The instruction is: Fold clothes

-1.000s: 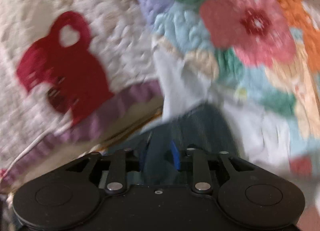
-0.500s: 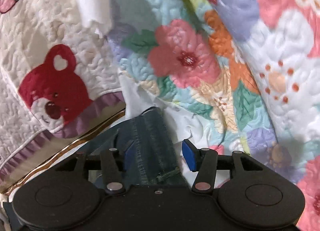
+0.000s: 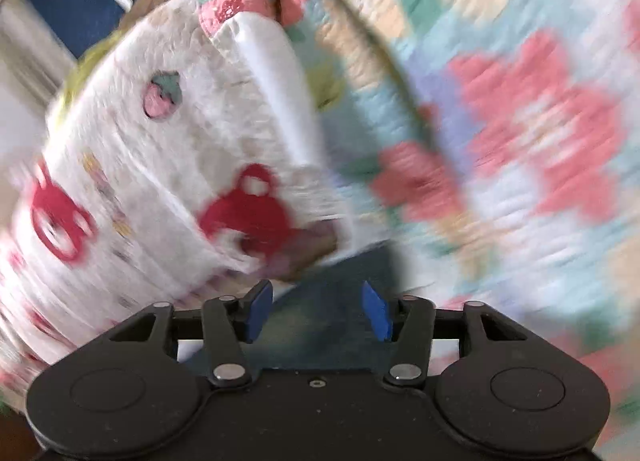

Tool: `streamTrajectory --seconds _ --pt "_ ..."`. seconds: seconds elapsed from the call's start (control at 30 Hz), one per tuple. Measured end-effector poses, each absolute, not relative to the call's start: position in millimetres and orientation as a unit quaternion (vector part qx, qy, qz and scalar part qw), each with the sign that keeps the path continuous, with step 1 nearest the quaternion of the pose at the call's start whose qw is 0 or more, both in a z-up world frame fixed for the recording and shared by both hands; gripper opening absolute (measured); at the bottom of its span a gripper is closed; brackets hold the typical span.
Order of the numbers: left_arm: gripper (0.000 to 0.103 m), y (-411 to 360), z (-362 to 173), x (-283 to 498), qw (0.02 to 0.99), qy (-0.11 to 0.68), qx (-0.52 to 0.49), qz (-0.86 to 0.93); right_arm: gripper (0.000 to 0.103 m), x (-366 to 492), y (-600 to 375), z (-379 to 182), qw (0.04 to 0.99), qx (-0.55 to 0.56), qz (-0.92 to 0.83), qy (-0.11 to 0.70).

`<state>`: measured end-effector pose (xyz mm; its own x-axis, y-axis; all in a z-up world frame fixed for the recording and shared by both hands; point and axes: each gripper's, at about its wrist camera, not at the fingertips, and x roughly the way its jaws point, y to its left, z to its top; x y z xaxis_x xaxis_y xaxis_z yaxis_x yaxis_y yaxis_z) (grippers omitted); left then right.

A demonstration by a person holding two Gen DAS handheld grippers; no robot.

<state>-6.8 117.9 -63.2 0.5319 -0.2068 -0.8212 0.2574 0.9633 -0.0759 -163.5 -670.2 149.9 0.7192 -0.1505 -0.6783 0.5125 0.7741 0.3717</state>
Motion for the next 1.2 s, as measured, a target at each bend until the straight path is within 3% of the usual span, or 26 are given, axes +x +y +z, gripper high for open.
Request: streamTrajectory --seconds 0.27,0.57,0.7,0.83,0.93,1.2 --pt "0.064 107.3 -56.4 -23.4 0.876 0.457 0.052 -0.142 0.039 -228.6 -650.9 100.5 0.905 0.206 -0.173 0.329" --pt "0.064 101.7 -68.5 -39.5 0.879 0.449 0.084 -0.136 0.041 -224.6 -580.1 -77.6 0.870 0.284 -0.137 0.380" --pt "0.064 115.1 -74.6 -37.6 0.884 0.448 0.064 -0.113 0.041 -224.4 -559.8 -126.6 0.851 0.340 -0.155 0.370" --pt "0.064 124.8 -78.2 -41.0 0.889 0.446 0.052 -0.091 0.043 -245.2 -549.8 -151.0 0.839 0.403 -0.165 0.326" --pt "0.064 127.0 -85.3 -39.1 0.884 0.459 0.051 -0.069 0.055 -254.8 -544.2 -164.1 0.829 0.442 -0.155 0.304" --pt "0.064 153.2 -97.3 -32.5 0.884 0.465 -0.011 -0.047 0.056 -214.9 -529.5 -163.1 0.851 0.349 -0.213 0.329"
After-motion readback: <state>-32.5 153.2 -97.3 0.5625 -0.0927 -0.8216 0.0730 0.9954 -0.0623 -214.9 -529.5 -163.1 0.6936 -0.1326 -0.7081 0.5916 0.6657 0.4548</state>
